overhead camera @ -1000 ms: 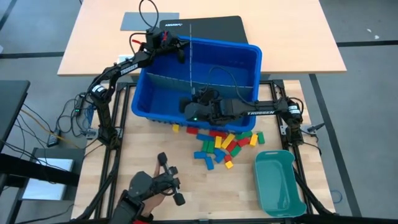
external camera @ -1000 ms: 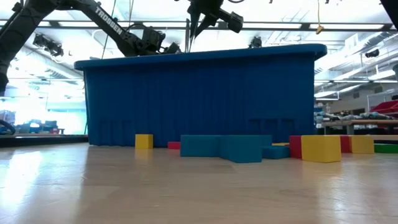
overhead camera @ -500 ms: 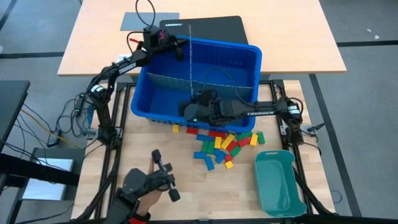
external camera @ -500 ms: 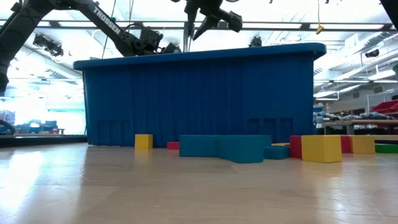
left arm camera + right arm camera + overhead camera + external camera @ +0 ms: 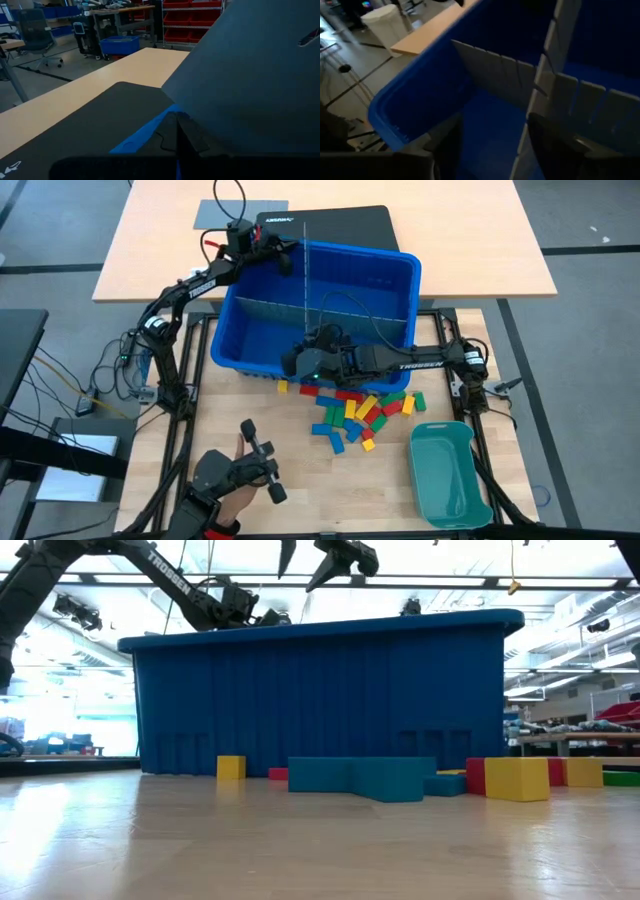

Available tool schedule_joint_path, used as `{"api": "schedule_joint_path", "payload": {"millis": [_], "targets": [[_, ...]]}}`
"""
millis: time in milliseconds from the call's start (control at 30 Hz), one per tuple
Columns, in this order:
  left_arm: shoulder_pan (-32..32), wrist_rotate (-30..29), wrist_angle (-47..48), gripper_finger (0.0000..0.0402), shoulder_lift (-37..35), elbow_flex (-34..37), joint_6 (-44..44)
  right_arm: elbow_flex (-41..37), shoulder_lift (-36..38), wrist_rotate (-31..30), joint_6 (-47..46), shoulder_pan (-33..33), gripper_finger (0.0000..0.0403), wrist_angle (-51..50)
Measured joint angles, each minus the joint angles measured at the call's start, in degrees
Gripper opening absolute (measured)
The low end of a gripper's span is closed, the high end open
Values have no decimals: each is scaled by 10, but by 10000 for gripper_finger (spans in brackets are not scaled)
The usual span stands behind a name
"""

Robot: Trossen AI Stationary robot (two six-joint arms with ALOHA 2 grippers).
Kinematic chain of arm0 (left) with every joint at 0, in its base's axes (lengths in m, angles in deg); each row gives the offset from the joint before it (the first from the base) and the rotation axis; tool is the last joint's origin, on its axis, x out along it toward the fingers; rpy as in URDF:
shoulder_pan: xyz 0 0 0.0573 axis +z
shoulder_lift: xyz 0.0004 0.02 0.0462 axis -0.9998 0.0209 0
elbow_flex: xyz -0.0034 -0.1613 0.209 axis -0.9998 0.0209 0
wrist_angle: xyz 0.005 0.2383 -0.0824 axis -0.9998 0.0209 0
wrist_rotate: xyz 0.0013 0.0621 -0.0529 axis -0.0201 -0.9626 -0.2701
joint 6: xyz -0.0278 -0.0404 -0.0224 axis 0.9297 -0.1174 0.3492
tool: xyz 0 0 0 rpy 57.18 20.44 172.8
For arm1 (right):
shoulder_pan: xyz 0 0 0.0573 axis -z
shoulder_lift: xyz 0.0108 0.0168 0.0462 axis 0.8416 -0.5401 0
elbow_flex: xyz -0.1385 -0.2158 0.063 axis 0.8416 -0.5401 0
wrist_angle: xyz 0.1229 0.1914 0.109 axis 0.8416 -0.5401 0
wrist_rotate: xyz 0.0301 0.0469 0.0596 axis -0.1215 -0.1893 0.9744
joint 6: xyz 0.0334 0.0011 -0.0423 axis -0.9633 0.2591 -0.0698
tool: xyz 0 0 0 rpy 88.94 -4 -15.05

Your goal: Sort Items/Unsort Items

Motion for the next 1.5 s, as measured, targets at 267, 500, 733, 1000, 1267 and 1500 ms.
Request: {"api": "schedule_joint_path", "payload": {"millis": [267,500,733,1000,1267,1500], "targets": [[1,2,10,1,-28,1,-4,0,56,-26,214,-6,263,52],[3,18,74,1,-78,1,-4,0,123,-21,379,47,242,31],[-3,112,145,1,-142,1,-9,0,171,124,444,145,197,-68],[-39,102,181,1,-199,1,-34,-11,174,256,518,232,70,-128],[-100,61,227,1,-228,1,-53,-117,197,408,620,291,13,-48],[-181,-80,298,1,-261,1,-95,-228,256,422,642,298,6,43]]}}
